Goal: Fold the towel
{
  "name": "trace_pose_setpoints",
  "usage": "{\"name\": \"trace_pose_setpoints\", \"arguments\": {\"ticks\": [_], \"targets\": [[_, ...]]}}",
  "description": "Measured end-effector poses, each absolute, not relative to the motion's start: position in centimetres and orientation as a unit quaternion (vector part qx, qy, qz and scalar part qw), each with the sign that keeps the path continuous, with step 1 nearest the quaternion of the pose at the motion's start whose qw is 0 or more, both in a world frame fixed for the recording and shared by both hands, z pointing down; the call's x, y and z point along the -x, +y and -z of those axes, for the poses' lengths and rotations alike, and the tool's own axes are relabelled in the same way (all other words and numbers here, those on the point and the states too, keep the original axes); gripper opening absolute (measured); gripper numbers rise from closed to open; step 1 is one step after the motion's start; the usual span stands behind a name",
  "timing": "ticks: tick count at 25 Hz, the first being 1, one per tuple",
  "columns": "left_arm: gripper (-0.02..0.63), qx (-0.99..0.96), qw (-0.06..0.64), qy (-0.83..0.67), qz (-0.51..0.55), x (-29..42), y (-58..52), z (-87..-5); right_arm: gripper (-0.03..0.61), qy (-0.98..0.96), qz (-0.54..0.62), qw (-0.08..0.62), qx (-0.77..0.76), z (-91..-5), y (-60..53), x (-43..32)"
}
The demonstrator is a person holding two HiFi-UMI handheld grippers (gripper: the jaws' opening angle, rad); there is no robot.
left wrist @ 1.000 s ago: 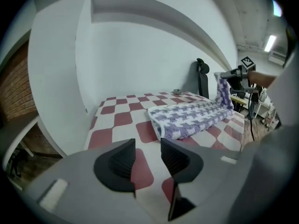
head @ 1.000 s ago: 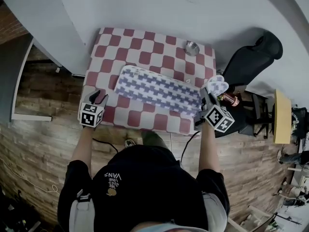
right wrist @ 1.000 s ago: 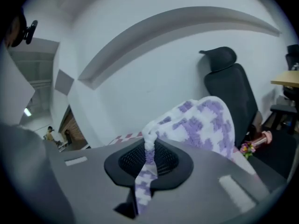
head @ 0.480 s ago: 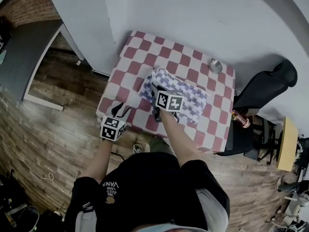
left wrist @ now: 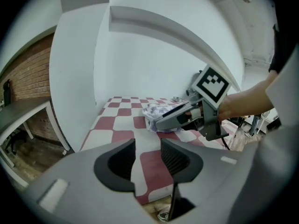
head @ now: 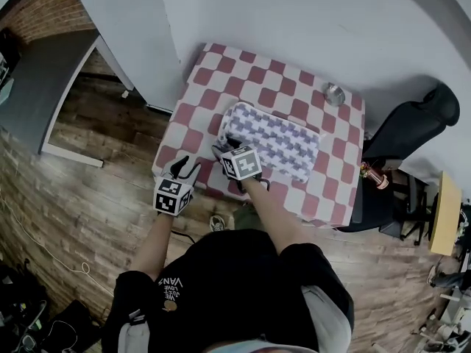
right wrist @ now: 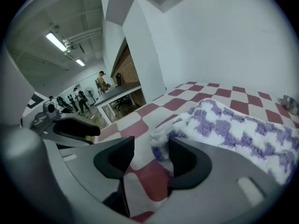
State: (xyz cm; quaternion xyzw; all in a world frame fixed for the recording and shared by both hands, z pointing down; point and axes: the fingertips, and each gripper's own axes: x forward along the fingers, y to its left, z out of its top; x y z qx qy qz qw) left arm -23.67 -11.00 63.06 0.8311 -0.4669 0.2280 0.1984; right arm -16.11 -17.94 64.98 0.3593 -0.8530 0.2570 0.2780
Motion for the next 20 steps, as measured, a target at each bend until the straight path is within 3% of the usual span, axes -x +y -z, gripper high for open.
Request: {"name": "trace_pose_setpoints", "arguments": {"ticks": [5,13,16,20], "targets": [[0.143,-0.846,0.172,-0.453,-0.223,21.4,-13.1,-61.7,0.225,-0.865,-0.277,0.161,-0.386,-60.8,-17.4,12.3],[0.143,-0.867,0.125,-0.414,-0.246,14.2,-18.9,-60.7,0.222,-0.767,-0.302,0.074,-0.56,-58.5,-16.4,-7.3],[0.143,-0.864,0.123,-0.395,-0.287,12.1,-21.3,-61.4,0.222,-0.725,-0.309,0.07,-0.612,-59.3,-14.8,-13.2],[0.143,-0.845,0.132,-0.369,-0.364,11.0,-23.4,-63.9,0.222,-0.72,-0.287,0.134,-0.617,-60.9,-12.3,-15.4]]}}
